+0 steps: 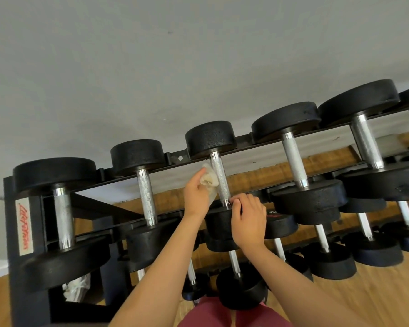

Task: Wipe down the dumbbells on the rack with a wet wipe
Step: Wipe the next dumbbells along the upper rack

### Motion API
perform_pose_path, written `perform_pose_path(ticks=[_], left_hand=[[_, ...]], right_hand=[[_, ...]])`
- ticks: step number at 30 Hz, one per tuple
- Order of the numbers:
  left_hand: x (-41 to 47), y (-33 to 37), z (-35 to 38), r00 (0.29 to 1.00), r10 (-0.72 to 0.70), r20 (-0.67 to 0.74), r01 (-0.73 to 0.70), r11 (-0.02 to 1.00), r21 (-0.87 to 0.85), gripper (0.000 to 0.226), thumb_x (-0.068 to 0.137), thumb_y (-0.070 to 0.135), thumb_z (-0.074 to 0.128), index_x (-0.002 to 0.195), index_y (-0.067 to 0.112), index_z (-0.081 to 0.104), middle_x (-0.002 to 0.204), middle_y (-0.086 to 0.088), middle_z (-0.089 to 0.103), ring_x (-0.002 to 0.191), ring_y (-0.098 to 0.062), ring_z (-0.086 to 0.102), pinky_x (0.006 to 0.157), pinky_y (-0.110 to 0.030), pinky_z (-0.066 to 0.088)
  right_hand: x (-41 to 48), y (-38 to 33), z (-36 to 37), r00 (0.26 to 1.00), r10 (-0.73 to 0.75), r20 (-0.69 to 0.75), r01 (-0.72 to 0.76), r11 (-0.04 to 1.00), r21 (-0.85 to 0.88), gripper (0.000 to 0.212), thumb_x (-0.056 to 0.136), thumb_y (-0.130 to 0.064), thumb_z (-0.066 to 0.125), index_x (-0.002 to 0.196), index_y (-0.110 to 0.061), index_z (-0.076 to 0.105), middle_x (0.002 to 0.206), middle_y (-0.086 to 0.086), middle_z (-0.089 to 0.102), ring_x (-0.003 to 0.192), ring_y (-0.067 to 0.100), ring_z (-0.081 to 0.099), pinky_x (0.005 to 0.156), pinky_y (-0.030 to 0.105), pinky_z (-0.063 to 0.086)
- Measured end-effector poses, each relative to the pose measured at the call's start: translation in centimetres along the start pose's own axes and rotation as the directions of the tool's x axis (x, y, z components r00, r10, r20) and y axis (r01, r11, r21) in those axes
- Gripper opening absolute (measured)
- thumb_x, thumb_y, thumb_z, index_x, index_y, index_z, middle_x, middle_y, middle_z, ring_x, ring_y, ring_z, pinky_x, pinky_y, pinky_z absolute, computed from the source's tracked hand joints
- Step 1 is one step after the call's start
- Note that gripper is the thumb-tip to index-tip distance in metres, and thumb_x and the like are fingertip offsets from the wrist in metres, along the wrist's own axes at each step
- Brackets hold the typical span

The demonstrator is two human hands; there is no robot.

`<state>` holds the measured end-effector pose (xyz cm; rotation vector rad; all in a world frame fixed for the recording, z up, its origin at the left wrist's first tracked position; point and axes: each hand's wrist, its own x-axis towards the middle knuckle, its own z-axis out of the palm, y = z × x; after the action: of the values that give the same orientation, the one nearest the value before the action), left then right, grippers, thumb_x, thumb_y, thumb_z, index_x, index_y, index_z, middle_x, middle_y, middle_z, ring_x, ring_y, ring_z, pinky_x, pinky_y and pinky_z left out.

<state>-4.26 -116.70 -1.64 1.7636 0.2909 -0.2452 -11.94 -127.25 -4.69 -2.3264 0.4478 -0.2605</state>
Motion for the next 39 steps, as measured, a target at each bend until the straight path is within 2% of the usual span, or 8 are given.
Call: perform_pose_path(ticks=[5, 8, 11, 20, 26, 32, 36, 39], left_hand=[[1.8, 1.7, 1.0, 0.996, 0.083, -0.030, -0.081, 0.995, 0.059, 0.042, 0.098, 0.003, 0.050, 0.139, 0.007, 0.050, 0.126, 0.004, 0.059, 0.114, -0.002, 0.052, 0.097, -0.010, 0.037], [2.8, 1.7, 1.4, 0.991, 0.073, -0.116, -0.070, 0.997, 0.032, 0.040, 0.094, 0.005, 0.059, 0.134, 0.008, 0.056, 0.129, -0.007, 0.063, 0.119, -0.016, 0.058, 0.104, -0.030, 0.046], [3.2, 1.4, 2.1, 0.987, 0.039, -0.156, -0.039, 0.999, 0.004, 0.036, 0.091, 0.011, 0.065, 0.127, 0.011, 0.062, 0.121, -0.006, 0.067, 0.111, -0.016, 0.063, 0.096, -0.036, 0.053], [4.4, 2.6, 5.6, 0.972, -0.191, -0.135, 0.169, 0.972, -0.163, 0.033, 0.101, 0.032, 0.048, 0.120, 0.007, 0.058, 0.105, -0.003, 0.058, 0.096, -0.015, 0.054, 0.082, -0.026, 0.042], [4.1, 1.2, 5.2, 0.923, -0.238, -0.303, 0.140, 0.940, -0.312, 0.020, 0.101, 0.029, 0.051, 0.095, 0.013, 0.063, 0.086, 0.002, 0.062, 0.094, -0.020, 0.062, 0.068, -0.019, 0.044], [4.5, 2.0, 5.1, 0.968, -0.222, -0.115, 0.188, 0.950, -0.250, 0.027, 0.099, 0.035, 0.054, 0.106, 0.010, 0.062, 0.095, -0.002, 0.062, 0.088, -0.014, 0.057, 0.065, -0.018, 0.045], [4.7, 1.6, 4.8, 0.960, -0.227, -0.167, 0.185, 0.954, -0.235, 0.024, 0.101, 0.035, 0.048, 0.094, 0.014, 0.057, 0.092, -0.003, 0.061, 0.090, -0.017, 0.057, 0.069, -0.022, 0.046], [4.6, 2.0, 4.6, 0.939, -0.314, -0.141, 0.261, 0.916, -0.304, 0.031, 0.104, 0.035, 0.041, 0.111, 0.009, 0.056, 0.097, -0.005, 0.059, 0.096, -0.020, 0.055, 0.071, -0.023, 0.045]], right_hand=[[0.0, 0.1, 0.1, 1.000, 0.002, 0.003, -0.002, 1.000, -0.007, 0.040, 0.095, -0.033, 0.024, 0.087, -0.021, 0.061, 0.084, -0.010, 0.055, 0.086, 0.013, 0.051, 0.082, 0.036, 0.042], [0.0, 0.1, 0.1, 1.000, -0.003, -0.002, 0.003, 1.000, -0.008, 0.038, 0.095, -0.033, 0.025, 0.086, -0.022, 0.061, 0.084, -0.012, 0.053, 0.085, 0.012, 0.050, 0.082, 0.036, 0.041], [0.0, 0.1, 0.1, 1.000, -0.002, -0.003, 0.002, 1.000, -0.012, 0.038, 0.095, -0.032, 0.025, 0.087, -0.022, 0.060, 0.084, -0.013, 0.052, 0.085, 0.012, 0.050, 0.082, 0.036, 0.041], [0.1, 0.2, 0.2, 1.000, -0.001, 0.011, 0.002, 0.999, -0.042, 0.038, 0.096, -0.033, 0.024, 0.085, -0.021, 0.059, 0.083, -0.010, 0.051, 0.084, 0.014, 0.050, 0.080, 0.036, 0.041], [0.1, 0.4, 0.3, 1.000, -0.006, 0.009, 0.006, 0.999, -0.043, 0.039, 0.096, -0.031, 0.025, 0.084, -0.020, 0.060, 0.083, -0.008, 0.053, 0.083, 0.014, 0.049, 0.081, 0.036, 0.042], [0.1, 0.4, 0.2, 1.000, -0.006, 0.017, 0.007, 0.999, -0.051, 0.039, 0.096, -0.032, 0.024, 0.083, -0.020, 0.059, 0.083, -0.008, 0.052, 0.084, 0.014, 0.049, 0.081, 0.037, 0.043], [0.1, 0.4, 0.2, 1.000, -0.011, 0.018, 0.012, 0.999, -0.045, 0.038, 0.096, -0.032, 0.024, 0.082, -0.020, 0.058, 0.082, -0.008, 0.051, 0.082, 0.014, 0.048, 0.080, 0.038, 0.042], [0.1, 0.4, 0.2, 1.000, -0.009, 0.023, 0.010, 0.999, -0.042, 0.039, 0.096, -0.032, 0.024, 0.083, -0.019, 0.059, 0.083, -0.007, 0.053, 0.083, 0.014, 0.049, 0.080, 0.037, 0.042]])
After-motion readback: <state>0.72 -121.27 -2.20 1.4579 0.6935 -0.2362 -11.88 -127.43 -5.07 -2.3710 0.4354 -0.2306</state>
